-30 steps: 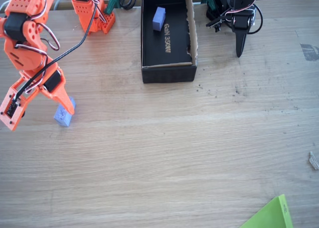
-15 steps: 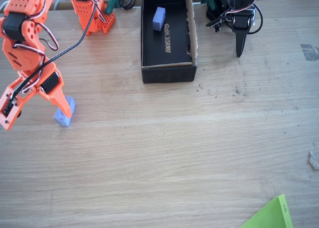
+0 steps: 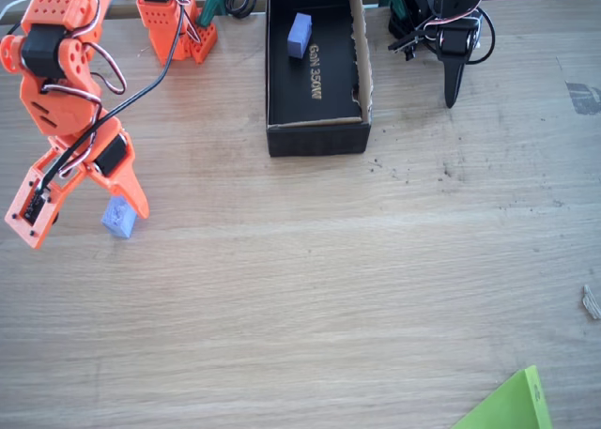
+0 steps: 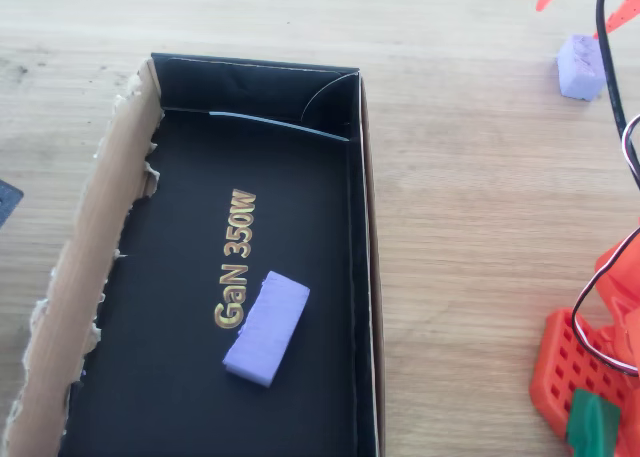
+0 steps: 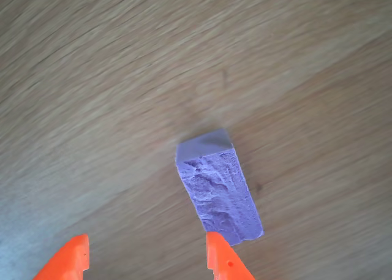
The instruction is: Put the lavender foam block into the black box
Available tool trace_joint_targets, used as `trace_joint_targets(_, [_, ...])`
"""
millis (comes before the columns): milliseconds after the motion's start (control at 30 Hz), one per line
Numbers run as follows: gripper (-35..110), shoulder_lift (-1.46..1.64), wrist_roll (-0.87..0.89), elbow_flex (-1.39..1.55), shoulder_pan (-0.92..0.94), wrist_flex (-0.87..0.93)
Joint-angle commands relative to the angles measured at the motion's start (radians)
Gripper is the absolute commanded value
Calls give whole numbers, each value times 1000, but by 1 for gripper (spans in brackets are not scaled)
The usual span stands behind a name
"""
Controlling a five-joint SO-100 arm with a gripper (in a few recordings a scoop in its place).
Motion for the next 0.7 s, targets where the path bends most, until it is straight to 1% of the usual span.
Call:
trace_joint_targets(0, [26,77,8,-40,40,15])
trace_joint_targets(333, [25,66,52,-34,137,37])
trace_joint_targets(667, [26,52,72,-35,133,44])
